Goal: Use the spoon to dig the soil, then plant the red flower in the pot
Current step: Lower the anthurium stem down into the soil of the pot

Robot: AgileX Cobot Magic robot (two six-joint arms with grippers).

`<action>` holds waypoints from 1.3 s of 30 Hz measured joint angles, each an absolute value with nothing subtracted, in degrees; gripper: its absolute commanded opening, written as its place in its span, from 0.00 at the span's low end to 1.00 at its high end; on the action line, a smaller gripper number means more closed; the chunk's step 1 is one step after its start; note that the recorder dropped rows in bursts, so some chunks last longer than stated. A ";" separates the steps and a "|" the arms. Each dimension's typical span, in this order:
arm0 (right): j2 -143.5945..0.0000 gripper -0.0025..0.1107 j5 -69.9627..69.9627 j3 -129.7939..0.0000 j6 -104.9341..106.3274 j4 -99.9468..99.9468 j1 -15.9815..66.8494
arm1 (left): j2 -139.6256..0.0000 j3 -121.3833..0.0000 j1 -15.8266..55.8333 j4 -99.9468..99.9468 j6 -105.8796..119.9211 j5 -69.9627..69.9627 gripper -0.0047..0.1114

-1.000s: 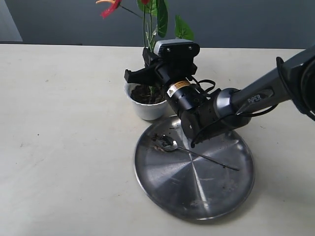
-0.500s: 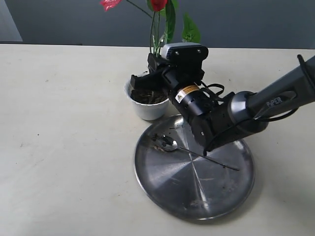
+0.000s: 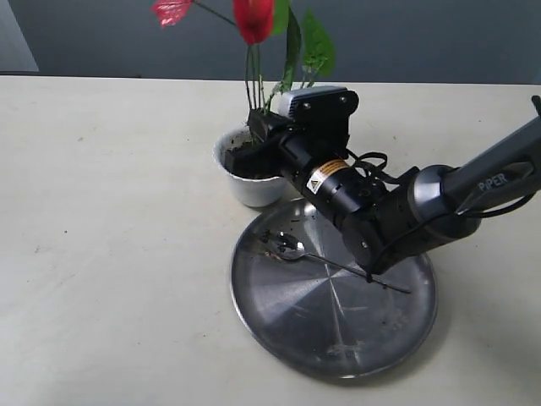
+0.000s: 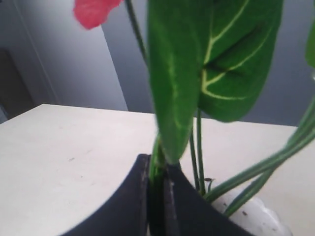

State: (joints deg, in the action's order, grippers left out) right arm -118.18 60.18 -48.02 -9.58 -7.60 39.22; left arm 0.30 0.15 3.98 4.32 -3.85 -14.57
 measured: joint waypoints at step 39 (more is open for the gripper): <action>-115.13 0.02 48.79 -48.14 -8.31 -16.37 39.55 | 0.30 0.15 3.98 4.32 -3.85 -14.57 0.05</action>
State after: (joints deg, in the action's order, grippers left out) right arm -115.13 48.79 -48.14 -8.31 -16.37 39.55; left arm 0.30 0.15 3.98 4.32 -3.85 -14.57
